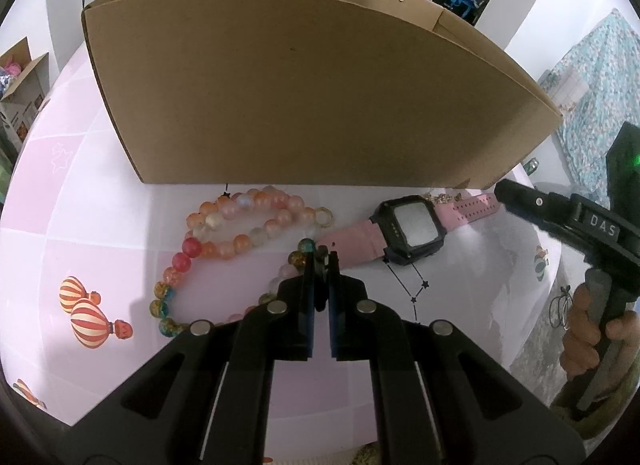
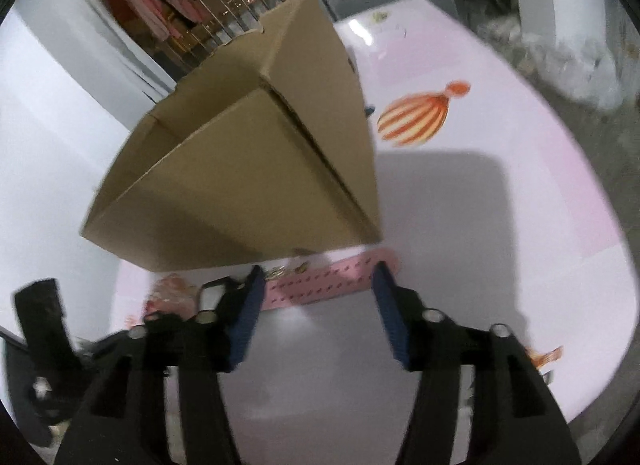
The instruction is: Organize jewelry
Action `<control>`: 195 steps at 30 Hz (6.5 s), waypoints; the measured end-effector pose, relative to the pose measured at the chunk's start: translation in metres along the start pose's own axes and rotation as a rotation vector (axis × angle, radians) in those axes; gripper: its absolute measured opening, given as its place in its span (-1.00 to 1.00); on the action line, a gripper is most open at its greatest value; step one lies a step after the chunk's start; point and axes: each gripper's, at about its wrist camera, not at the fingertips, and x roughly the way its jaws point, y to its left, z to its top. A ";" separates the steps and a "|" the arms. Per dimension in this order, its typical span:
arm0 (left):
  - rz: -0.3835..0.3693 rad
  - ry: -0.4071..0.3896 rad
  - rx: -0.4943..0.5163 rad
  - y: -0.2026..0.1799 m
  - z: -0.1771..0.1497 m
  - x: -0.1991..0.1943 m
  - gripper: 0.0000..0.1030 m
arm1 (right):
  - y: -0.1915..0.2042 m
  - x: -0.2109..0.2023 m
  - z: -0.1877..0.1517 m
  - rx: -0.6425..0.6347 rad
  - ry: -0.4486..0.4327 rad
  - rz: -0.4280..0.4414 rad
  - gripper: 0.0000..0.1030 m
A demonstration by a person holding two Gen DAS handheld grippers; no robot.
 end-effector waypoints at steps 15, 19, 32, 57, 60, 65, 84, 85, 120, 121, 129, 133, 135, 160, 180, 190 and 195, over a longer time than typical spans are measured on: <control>-0.002 -0.002 0.009 -0.002 -0.001 0.001 -0.91 | -0.009 0.009 0.008 0.057 0.092 0.211 0.51; -0.006 -0.001 0.008 -0.002 0.000 0.002 -0.90 | 0.001 0.001 0.005 -0.028 0.035 0.044 0.51; -0.007 0.001 0.013 -0.004 0.000 0.003 -0.90 | -0.013 -0.002 0.008 0.013 0.073 0.111 0.57; -0.016 -0.020 0.014 -0.003 0.001 -0.001 -0.91 | 0.021 -0.035 -0.026 -0.134 -0.001 0.103 0.18; -0.040 -0.046 0.015 -0.003 0.004 -0.011 -0.91 | 0.034 -0.037 -0.031 -0.199 -0.012 0.112 0.18; -0.119 -0.063 -0.013 -0.002 0.012 -0.023 -0.91 | 0.055 -0.042 -0.046 -0.350 -0.034 0.069 0.18; -0.160 -0.051 -0.019 0.013 0.001 -0.041 -0.91 | 0.036 -0.039 -0.042 -0.277 -0.030 0.014 0.18; -0.163 -0.044 -0.006 0.013 -0.001 -0.041 -0.91 | 0.033 -0.038 -0.040 -0.264 -0.027 0.013 0.18; -0.066 0.046 0.086 -0.008 -0.014 0.000 -0.89 | 0.017 -0.008 -0.020 -0.230 0.067 0.022 0.54; -0.064 0.045 0.088 -0.009 -0.014 0.001 -0.89 | 0.019 -0.009 -0.021 -0.229 0.073 0.030 0.59; -0.060 0.042 0.094 -0.016 -0.014 0.005 -0.89 | 0.018 -0.015 -0.023 -0.177 0.088 0.098 0.60; -0.060 0.041 0.093 -0.015 -0.014 0.004 -0.89 | 0.015 -0.016 -0.025 -0.149 0.086 0.129 0.60; -0.059 0.041 0.094 -0.014 -0.013 0.004 -0.89 | 0.018 -0.016 -0.028 -0.173 0.076 0.111 0.59; -0.054 0.039 0.096 -0.018 -0.013 0.005 -0.89 | 0.040 -0.013 -0.045 -0.350 0.011 -0.173 -0.01; -0.056 0.038 0.098 -0.020 -0.012 0.005 -0.89 | 0.009 -0.024 -0.038 -0.175 0.024 -0.066 -0.41; -0.055 0.036 0.105 -0.019 -0.012 0.007 -0.81 | -0.035 -0.041 -0.034 0.170 0.073 0.300 -0.11; -0.057 0.036 0.105 -0.020 -0.012 0.007 -0.81 | -0.024 -0.035 -0.047 0.229 0.153 0.367 0.00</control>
